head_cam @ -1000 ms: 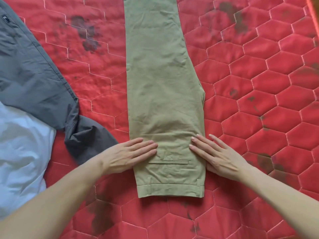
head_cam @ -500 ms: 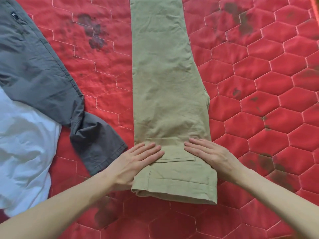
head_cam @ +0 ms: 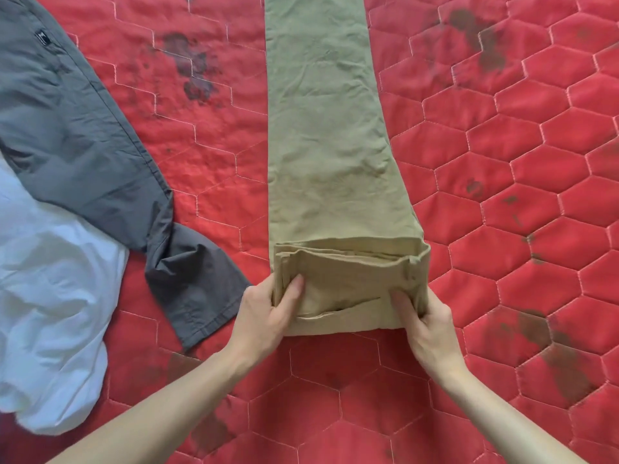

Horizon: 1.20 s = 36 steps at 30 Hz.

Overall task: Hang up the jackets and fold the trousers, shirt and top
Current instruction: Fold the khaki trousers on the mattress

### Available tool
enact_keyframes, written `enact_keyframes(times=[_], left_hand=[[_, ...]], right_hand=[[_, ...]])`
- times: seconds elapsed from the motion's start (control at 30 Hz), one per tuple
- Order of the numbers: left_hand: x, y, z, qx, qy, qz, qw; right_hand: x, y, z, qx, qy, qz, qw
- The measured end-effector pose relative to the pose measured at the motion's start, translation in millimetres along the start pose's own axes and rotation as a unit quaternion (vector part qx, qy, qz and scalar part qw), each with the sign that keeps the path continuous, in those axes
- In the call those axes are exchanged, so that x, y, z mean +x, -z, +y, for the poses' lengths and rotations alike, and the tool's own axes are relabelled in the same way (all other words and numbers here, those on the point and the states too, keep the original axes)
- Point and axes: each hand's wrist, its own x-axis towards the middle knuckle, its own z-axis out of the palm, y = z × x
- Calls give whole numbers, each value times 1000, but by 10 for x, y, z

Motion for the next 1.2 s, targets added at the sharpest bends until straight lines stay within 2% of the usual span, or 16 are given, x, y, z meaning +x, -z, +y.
enact_keyframes(times=[0.17, 0.27, 0.37, 0.43, 0.5, 0.57, 0.63, 0.7, 0.73, 0.77, 0.83, 1.0, 1.07, 1.1, 1.13, 1.2], left_hand=[[3, -102, -115, 19, 8, 7, 1000], [105, -148, -130, 31, 13, 17, 999], [231, -221, -97, 61, 64, 44, 995], [253, -268, -25, 75, 112, 74, 988], [221, -302, 52, 83, 124, 110, 983], [173, -321, 87, 94, 112, 129, 981], [151, -341, 90, 116, 84, 134, 981], [173, -357, 68, 145, 61, 132, 979], [197, -363, 47, 160, 53, 129, 977], [229, -368, 29, 174, 48, 125, 976], [291, -393, -4, 198, 46, 125, 971], [281, -539, 65, 213, 92, 203, 951], [225, -572, 91, 235, 44, 219, 946], [204, -564, 60, 282, -9, 210, 936], [188, -540, 11, 332, -78, 174, 924], [163, -463, -116, 392, -227, 47, 891]], right_hand=[[241, -187, 75, -67, -22, 31, 997], [334, -200, 123, -62, -14, 41, 997], [356, -221, 36, -74, -21, 94, 993], [349, -296, -35, -100, -52, 128, 985], [311, -380, -88, -136, -93, 173, 971], [261, -446, -152, -202, -52, 207, 956], [249, -469, -179, -282, 90, 183, 937], [281, -466, -154, -354, 232, 90, 902], [298, -469, -101, -383, 274, 43, 881], [313, -470, -41, -404, 290, 10, 867], [346, -476, 68, -422, 263, -13, 868], [423, -553, 152, -447, 188, -7, 875], [427, -557, 141, -448, 168, -9, 878], [431, -548, 129, -450, 164, -17, 878], [440, -531, 122, -454, 165, -27, 875], [461, -481, 113, -465, 181, -50, 865]])
